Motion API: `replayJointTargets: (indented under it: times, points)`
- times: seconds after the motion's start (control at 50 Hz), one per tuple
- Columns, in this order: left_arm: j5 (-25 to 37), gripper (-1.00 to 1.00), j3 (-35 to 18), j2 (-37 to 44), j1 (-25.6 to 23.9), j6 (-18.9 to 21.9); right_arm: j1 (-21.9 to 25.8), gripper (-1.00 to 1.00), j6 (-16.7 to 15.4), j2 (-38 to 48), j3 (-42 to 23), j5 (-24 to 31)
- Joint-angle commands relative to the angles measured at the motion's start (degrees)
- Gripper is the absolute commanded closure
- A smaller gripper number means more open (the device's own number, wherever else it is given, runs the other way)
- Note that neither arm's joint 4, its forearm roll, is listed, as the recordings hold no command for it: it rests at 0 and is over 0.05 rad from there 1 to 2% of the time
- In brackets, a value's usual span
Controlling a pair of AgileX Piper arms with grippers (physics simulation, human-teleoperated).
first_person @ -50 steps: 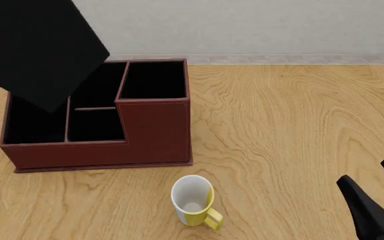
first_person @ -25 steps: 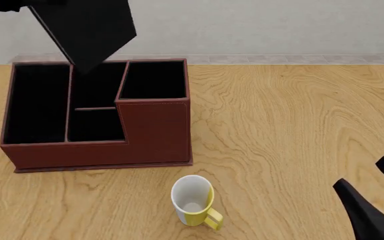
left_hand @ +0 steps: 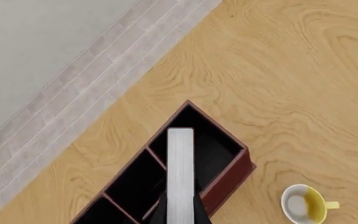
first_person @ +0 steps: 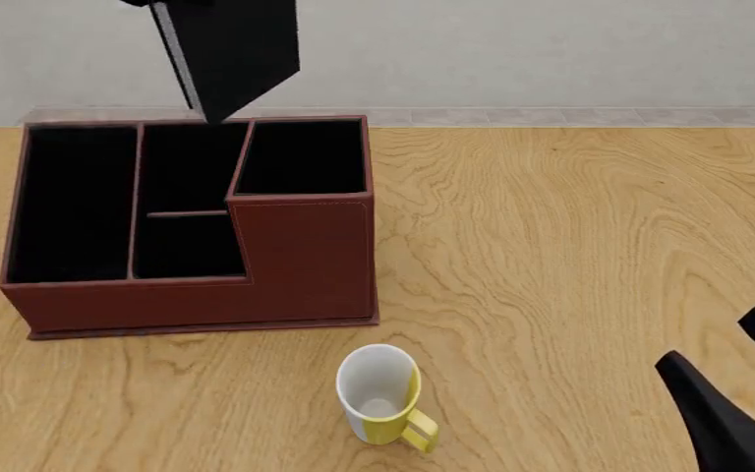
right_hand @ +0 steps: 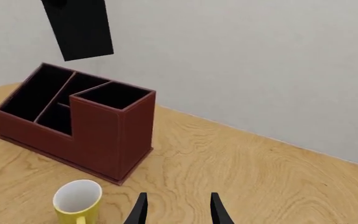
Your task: Pick up the book and place it in the right compartment of the caddy.
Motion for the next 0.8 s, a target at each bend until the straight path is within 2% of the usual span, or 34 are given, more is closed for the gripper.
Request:
replayJointTargets:
  times: [0.02, 0.24, 0.52, 0.8]
  points:
    - [-1.01, 1.00, -4.17, 4.88, -0.29, 0.76, -0.49, -1.00, -0.42, 0.00, -0.07, 0.31]
    - [-4.02, 1.00, -2.02, 7.09, -0.31, 1.06, -0.92, -1.00, -0.90, 0.00, 0.50, 0.34]
    - [-5.75, 1.00, -2.35, 10.28, 0.17, 1.13, -0.96, -1.00, -0.95, 0.00, 1.00, 0.19]
    - [-9.78, 1.00, 1.10, 11.97, -0.94, 0.29, -1.71, -1.00, -1.24, 0.00, 1.18, 0.36]
